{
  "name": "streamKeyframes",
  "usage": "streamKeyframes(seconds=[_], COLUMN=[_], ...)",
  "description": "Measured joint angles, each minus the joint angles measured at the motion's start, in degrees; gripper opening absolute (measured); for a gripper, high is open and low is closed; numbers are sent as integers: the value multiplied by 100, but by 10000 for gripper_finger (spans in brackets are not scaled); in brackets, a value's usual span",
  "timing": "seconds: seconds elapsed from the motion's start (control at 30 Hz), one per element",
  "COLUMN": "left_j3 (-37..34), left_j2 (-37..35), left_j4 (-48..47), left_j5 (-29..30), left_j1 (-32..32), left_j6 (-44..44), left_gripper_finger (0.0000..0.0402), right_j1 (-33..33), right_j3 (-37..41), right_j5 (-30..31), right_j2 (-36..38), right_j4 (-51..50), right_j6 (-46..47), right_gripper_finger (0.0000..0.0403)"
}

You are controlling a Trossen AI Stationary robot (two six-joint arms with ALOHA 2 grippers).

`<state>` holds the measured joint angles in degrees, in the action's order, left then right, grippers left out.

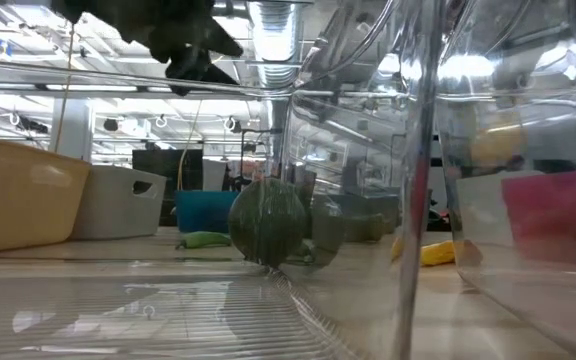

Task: Sort produce into baskets
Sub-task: Put the lemon into the white bin, then put the green chili pepper into the left transparent bin

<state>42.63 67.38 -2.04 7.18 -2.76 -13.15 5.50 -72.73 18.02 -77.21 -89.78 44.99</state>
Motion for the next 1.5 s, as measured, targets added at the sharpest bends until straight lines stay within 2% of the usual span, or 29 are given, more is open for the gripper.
streamKeyframes(seconds=[0.33, 0.6, 0.83, 1.1, 1.2, 1.5], left_j3=[1101, 1124, 1124, 1124, 1122, 1119], left_j2=[1004, 1875, 2551, 3010, 3137, 3216], left_j4=[-1895, -2012, -2007, -1936, -1910, -1900], left_j5=[12, -284, -268, -185, -181, -181], left_j1=[-1, -148, -351, -465, -491, -522], left_j6=[-115, -450, -590, -643, -644, -660], left_gripper_finger=[352, 352, 352, 350, 333, 247], right_j1=[0, 0, 0, 0, 0, 0], right_j3=[0, 0, 0, 0, 0, 0], right_j5=[-7, -9, -9, -9, -7, -4], right_j2=[0, -2, -2, -2, -2, -2], right_j4=[60, 234, 429, 769, 890, 1366], right_j6=[0, 2, 2, -2, -44, -48], right_gripper_finger=[278, 278, 278, 278, 278, 278])
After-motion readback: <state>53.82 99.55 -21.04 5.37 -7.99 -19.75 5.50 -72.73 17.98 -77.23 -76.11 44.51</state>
